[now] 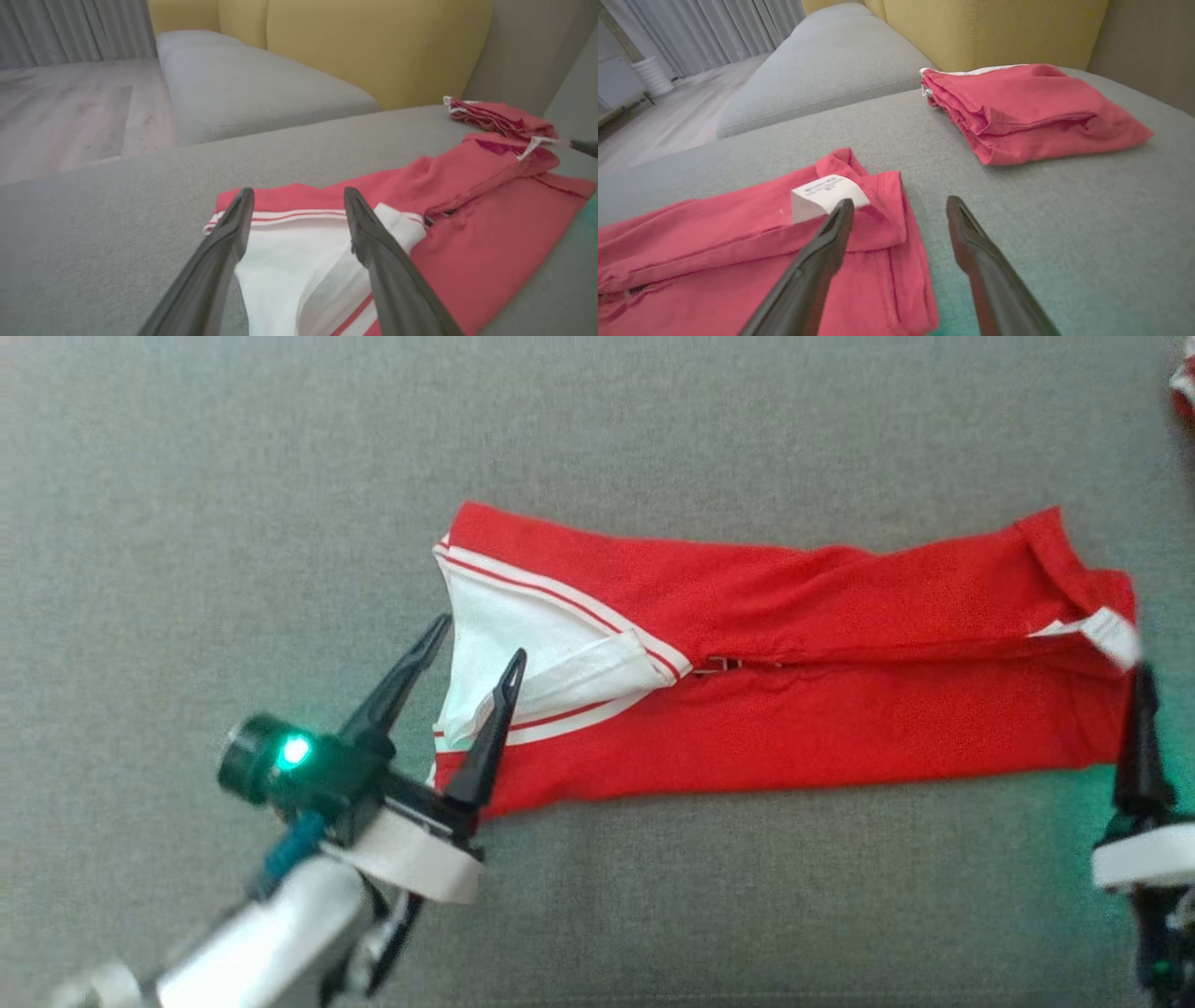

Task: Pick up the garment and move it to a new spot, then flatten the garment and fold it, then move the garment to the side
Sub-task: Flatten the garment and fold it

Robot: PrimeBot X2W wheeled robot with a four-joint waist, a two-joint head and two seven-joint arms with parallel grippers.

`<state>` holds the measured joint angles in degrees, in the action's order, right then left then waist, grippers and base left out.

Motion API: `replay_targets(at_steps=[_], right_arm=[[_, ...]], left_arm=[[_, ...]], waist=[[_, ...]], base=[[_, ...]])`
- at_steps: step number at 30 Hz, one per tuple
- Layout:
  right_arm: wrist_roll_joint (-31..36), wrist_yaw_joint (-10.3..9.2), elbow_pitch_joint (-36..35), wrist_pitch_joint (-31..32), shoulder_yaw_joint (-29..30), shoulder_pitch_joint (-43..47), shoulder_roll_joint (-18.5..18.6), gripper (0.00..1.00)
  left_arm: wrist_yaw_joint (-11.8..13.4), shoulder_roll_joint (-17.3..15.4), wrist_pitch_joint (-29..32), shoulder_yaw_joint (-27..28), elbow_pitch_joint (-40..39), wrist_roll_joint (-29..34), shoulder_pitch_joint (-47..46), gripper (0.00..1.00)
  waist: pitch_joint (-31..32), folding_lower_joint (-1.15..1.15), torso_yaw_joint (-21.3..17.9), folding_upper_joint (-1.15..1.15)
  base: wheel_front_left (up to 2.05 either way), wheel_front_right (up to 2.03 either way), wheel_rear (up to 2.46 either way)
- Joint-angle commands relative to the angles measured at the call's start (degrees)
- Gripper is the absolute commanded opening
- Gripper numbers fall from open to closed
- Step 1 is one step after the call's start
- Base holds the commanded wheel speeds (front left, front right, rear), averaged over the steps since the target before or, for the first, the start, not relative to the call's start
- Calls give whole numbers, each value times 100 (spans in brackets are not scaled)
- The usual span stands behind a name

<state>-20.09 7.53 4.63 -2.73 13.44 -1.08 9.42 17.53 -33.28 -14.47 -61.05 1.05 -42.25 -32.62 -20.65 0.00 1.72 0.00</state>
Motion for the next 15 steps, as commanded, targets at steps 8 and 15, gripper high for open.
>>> replay_targets(at_steps=[8, 15], right_arm=[[24, -4, 478, -363, 181, -255, -440, 100], [477, -4, 1643, -364, 794, -1061, -580, 100]], left_arm=[[531, 1039, -51, 1779, -444, 1412, 1630, 100], [140, 1795, -52, 2275, -483, 2209, 2290, 100]], waist=[[630, 0, 158, 0], [712, 0, 552, 0]], base=[[0, 0, 0], [0, 0, 0]])
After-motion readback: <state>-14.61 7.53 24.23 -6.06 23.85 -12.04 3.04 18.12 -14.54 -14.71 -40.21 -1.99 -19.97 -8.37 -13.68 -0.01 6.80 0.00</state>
